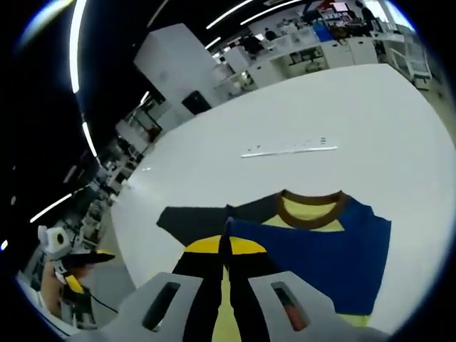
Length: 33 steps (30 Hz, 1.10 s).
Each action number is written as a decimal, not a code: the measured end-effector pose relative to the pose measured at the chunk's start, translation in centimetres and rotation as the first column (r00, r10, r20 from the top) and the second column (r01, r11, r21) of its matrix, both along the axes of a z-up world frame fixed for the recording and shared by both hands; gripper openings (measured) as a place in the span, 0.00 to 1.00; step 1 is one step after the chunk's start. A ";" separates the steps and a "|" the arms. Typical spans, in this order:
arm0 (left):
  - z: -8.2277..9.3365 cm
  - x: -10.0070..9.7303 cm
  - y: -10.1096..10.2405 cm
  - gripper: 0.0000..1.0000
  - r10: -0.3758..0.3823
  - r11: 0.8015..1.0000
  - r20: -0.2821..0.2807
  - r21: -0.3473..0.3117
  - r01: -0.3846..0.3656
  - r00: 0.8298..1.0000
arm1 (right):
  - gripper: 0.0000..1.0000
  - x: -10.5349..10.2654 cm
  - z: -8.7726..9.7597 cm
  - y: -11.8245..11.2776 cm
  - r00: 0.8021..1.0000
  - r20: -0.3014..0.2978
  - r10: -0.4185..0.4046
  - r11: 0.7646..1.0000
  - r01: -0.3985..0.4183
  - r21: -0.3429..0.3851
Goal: Fold the garment on the visible template until the final outline fits inside the template.
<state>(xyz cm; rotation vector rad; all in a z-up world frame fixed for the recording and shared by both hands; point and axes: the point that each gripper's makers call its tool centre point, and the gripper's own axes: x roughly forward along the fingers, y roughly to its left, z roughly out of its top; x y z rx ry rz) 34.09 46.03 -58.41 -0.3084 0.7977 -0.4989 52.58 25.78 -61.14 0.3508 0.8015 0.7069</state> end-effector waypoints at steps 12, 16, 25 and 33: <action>-0.4 0.0 0.2 0.92 0.003 1.000 -0.001 -0.002 -0.003 1.000 | 0.02 0.2 -2.3 3.0 0.998 -0.062 -0.010 1.000 0.010 0.005; -0.7 -0.1 0.1 0.92 0.007 1.000 -0.004 -0.011 -0.007 1.000 | 0.02 0.4 -3.1 3.9 0.996 -0.081 -0.022 1.000 0.022 0.006; -1.0 0.0 0.4 0.92 0.013 1.000 -0.001 -0.026 -0.013 1.000 | 0.02 0.4 -5.5 5.4 0.992 -0.125 -0.029 0.999 0.025 -0.036; -1.2 0.2 0.9 0.92 0.022 0.999 0.002 -0.037 -0.022 1.000 | 0.02 0.7 -7.9 6.1 0.982 -0.176 -0.061 0.996 0.048 -0.076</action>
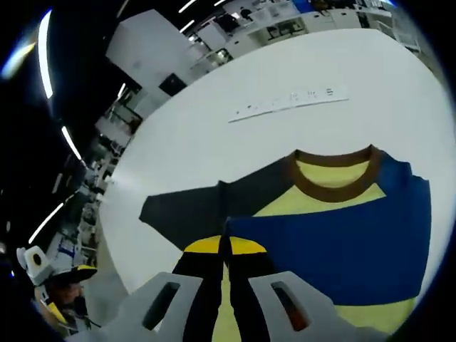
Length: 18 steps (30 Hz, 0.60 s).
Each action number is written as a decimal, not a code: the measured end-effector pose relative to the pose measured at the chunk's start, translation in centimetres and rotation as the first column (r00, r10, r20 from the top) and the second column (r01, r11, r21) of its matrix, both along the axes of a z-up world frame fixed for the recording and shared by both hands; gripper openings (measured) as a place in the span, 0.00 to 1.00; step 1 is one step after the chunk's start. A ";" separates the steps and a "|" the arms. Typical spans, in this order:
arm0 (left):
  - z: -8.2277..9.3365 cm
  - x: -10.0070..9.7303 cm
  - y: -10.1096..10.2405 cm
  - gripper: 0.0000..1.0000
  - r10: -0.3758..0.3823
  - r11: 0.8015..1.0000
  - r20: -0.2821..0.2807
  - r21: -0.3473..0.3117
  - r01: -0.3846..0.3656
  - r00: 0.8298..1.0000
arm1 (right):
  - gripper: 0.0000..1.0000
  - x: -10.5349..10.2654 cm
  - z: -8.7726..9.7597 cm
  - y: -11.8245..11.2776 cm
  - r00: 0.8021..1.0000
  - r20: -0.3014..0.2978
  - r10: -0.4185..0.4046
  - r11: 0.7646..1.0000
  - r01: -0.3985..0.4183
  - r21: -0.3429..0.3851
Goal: Fold the garment on the visible template until the final outline fits inside the template.
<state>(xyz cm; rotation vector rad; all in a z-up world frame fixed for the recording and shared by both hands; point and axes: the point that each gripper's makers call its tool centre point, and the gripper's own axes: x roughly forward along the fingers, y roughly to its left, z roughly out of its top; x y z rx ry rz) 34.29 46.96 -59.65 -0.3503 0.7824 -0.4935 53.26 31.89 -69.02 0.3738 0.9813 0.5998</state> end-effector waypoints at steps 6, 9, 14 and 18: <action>-0.3 0.0 0.2 0.92 0.003 1.000 -0.004 -0.007 -0.003 1.000 | 0.02 0.3 -0.7 0.8 1.000 -0.009 -0.011 1.000 0.011 -0.019; -0.4 0.0 0.2 0.92 0.003 1.000 -0.005 -0.010 -0.003 1.000 | 0.02 0.2 -1.0 1.1 1.000 -0.017 -0.012 1.000 0.012 -0.024; -0.6 0.0 0.5 0.92 0.002 1.000 -0.009 -0.002 -0.002 1.000 | 0.02 0.1 -2.1 1.4 0.999 -0.033 -0.004 0.999 0.003 -0.052; -0.6 0.0 0.8 0.92 0.008 1.000 -0.006 -0.005 -0.008 1.000 | 0.02 0.1 -2.9 1.7 0.998 -0.056 -0.012 0.998 0.008 -0.064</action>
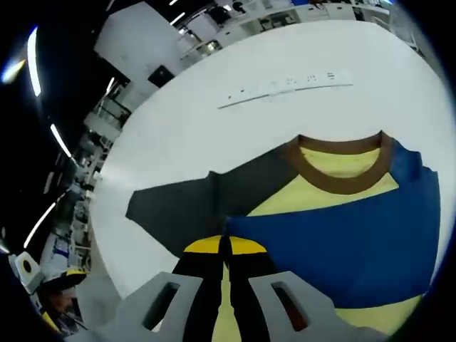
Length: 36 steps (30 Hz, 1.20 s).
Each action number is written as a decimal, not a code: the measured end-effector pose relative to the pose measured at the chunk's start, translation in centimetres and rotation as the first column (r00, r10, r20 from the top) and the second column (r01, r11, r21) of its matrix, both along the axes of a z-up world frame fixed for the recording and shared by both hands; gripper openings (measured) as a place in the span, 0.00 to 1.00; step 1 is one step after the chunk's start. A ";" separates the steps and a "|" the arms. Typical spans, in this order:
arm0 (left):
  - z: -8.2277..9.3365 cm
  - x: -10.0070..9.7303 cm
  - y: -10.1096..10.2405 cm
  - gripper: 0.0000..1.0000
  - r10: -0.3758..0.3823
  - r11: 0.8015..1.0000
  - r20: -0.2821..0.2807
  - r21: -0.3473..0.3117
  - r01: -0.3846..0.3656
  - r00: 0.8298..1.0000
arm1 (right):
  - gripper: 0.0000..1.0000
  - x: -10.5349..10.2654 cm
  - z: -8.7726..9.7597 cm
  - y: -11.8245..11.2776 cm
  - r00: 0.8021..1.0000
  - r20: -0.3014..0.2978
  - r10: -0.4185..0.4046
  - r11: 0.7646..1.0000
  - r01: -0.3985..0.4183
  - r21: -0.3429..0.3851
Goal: Fold the garment on the visible template until the final outline fits inside the template.
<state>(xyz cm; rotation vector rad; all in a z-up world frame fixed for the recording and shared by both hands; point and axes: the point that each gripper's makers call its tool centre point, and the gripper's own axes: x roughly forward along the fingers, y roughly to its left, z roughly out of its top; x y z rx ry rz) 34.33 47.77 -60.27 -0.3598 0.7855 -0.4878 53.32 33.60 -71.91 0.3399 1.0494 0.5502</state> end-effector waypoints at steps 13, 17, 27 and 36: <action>-0.4 -0.2 1.1 0.92 0.020 1.000 -0.004 -0.005 -0.020 1.000 | 0.03 -0.2 -0.8 1.0 1.000 -0.023 0.006 1.000 -0.006 -0.025; -0.4 -0.1 1.4 0.92 0.028 1.000 0.000 -0.010 -0.028 1.000 | 0.03 -0.1 -1.0 1.3 1.000 -0.030 0.002 1.000 -0.003 -0.026; -0.5 -0.2 1.3 0.92 0.018 1.000 0.003 -0.013 -0.018 1.000 | 0.03 0.1 -1.7 2.2 0.999 -0.036 0.014 0.999 -0.016 -0.039; -0.7 -0.2 1.6 0.92 0.017 1.000 -0.002 0.000 -0.017 1.000 | 0.02 -0.6 -1.9 3.1 0.998 -0.046 0.043 0.998 -0.045 -0.035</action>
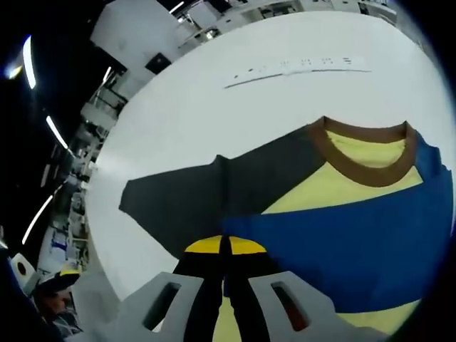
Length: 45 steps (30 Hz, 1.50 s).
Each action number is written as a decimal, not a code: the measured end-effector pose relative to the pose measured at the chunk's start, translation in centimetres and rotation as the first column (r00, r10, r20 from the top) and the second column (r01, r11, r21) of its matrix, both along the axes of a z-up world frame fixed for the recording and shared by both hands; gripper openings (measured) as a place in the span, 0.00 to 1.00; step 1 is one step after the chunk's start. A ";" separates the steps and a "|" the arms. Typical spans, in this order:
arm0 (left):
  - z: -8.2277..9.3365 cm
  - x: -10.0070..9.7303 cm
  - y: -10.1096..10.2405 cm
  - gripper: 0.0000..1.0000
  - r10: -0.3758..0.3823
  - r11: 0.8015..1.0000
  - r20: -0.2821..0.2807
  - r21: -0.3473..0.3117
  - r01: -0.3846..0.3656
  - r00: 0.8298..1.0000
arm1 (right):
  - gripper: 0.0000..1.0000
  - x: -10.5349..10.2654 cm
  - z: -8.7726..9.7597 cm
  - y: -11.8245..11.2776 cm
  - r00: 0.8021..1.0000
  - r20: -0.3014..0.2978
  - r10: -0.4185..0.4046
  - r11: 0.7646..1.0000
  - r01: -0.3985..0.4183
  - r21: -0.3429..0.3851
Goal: Fold the garment on the visible template until the final outline fits inside the template.
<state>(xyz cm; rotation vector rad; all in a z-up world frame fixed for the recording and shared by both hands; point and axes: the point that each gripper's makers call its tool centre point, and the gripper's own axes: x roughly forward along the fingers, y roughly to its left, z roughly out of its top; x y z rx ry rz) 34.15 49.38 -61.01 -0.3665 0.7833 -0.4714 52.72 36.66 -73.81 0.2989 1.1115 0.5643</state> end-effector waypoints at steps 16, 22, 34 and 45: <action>-0.2 0.2 -0.3 0.92 -0.019 1.000 -0.002 0.018 0.019 1.000 | 0.03 0.0 -0.1 0.9 0.999 -0.002 0.033 0.999 -0.033 0.030; -0.3 0.1 -0.4 0.92 -0.024 0.999 -0.005 0.024 0.024 1.000 | 0.04 -0.1 -0.1 1.0 0.999 0.002 0.044 0.998 -0.045 0.032; -0.1 0.0 -0.6 0.92 -0.035 0.999 0.006 0.027 0.034 0.999 | 0.08 -0.8 0.7 0.5 0.997 0.026 0.066 0.994 -0.068 0.080; -0.1 -0.4 -1.6 0.93 -0.073 0.995 -0.002 0.069 0.073 0.997 | 0.28 -3.2 1.8 -0.2 0.977 0.114 0.178 0.976 -0.190 0.109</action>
